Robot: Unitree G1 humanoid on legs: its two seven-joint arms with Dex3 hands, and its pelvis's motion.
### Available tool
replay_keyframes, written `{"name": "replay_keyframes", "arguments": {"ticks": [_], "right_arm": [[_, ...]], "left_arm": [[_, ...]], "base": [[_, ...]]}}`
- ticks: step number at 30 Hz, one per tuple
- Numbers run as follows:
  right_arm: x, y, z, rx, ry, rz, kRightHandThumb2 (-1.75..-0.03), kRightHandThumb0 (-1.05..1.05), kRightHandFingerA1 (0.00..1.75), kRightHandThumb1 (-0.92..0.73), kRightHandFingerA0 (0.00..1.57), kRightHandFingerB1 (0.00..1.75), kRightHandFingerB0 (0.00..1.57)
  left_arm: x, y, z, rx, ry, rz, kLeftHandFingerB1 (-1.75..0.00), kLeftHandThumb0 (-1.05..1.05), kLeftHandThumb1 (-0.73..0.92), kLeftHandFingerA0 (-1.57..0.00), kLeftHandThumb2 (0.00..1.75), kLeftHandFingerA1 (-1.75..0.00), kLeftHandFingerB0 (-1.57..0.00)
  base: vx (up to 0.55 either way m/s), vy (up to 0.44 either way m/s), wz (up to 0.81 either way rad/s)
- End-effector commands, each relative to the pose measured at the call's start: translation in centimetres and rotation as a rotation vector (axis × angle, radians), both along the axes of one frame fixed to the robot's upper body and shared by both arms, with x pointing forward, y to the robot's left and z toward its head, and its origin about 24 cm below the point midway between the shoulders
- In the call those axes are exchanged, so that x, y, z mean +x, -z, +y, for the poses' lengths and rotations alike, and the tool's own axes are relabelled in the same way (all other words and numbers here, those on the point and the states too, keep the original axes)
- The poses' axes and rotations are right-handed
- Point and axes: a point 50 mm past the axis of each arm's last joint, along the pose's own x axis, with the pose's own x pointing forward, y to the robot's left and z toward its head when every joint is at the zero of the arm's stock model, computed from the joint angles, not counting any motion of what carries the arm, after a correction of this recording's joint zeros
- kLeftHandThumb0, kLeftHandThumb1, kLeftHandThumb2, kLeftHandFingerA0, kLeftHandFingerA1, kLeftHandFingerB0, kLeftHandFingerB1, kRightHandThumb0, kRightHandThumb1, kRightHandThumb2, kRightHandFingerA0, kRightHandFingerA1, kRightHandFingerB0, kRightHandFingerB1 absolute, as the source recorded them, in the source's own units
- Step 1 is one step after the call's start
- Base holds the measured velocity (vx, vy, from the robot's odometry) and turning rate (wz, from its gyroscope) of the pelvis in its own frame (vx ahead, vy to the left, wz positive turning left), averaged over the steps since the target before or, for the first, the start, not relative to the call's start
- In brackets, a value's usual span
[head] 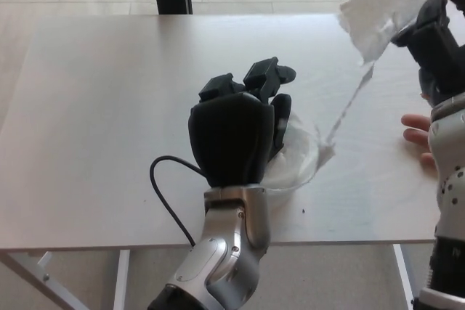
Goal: A toilet paper roll is kept in the middle of the desk infront of the robot. The robot places its left hand on the top of the toilet paper roll to hold it still and uses its right hand to tear off a piece of toilet paper from it and hands the paper to a person
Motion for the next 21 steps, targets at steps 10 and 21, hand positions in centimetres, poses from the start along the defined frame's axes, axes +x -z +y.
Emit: {"name": "replay_keyframes", "arguments": {"ticks": [10,21], "right_arm": [[1.7,-5.2,0.9,0.248,-0.009,-0.067,-1.33,-0.1,1.23,-0.71,1.11,1.18,1.01],[1.6,-6.0,-3.4,0.039,0.015,-0.13,-1.19,-0.14,1.75,-0.56,0.98,1.75,0.62]], "left_arm": [[-1.8,5.2,2.3,0.067,-0.053,0.221,-0.79,-0.28,0.49,-0.79,0.82,-0.94,-0.69],[-1.8,5.2,2.3,0.076,-0.041,0.236,-0.76,-0.29,0.46,-0.8,0.8,-0.97,-0.71]], "base": [[0.0,0.0,0.0],[0.0,0.0,0.0]]}}
